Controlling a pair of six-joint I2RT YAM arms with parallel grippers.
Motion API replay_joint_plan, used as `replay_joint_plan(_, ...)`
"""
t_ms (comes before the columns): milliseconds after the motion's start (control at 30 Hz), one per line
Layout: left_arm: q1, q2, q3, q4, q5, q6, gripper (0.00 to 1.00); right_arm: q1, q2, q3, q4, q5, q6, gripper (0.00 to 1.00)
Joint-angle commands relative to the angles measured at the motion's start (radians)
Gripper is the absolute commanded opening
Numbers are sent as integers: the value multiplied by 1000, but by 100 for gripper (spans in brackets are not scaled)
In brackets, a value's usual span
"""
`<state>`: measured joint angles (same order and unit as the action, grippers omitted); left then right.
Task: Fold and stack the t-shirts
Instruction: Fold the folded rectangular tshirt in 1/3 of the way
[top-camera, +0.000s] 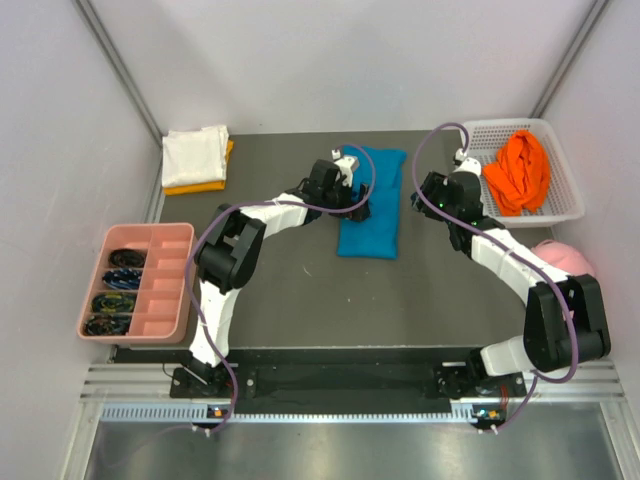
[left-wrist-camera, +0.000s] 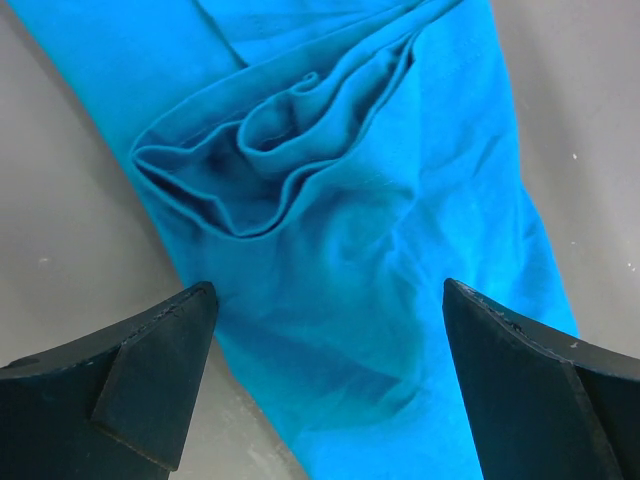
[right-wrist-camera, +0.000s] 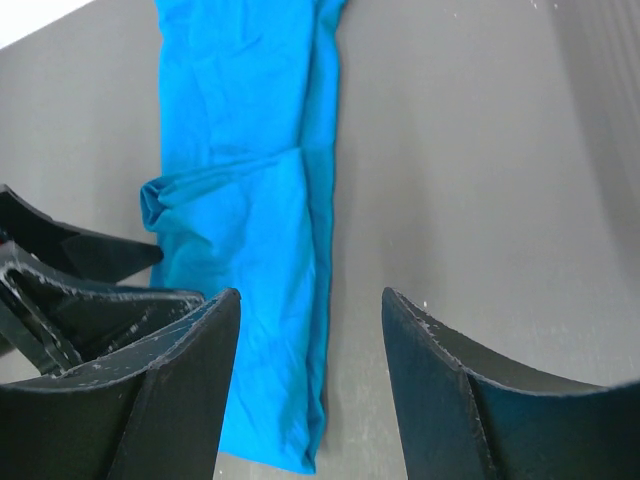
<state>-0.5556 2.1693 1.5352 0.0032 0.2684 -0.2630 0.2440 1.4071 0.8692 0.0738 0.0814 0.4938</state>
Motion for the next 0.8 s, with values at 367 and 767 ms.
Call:
replay_joint_plan(367, 5, 32, 101, 63, 55, -44, 99, 0, -28, -29, 17, -17, 22, 59)
replay_joint_plan(767, 83, -25, 77, 201, 248, -169, 99, 0, -2, -26, 14, -26, 28, 59)
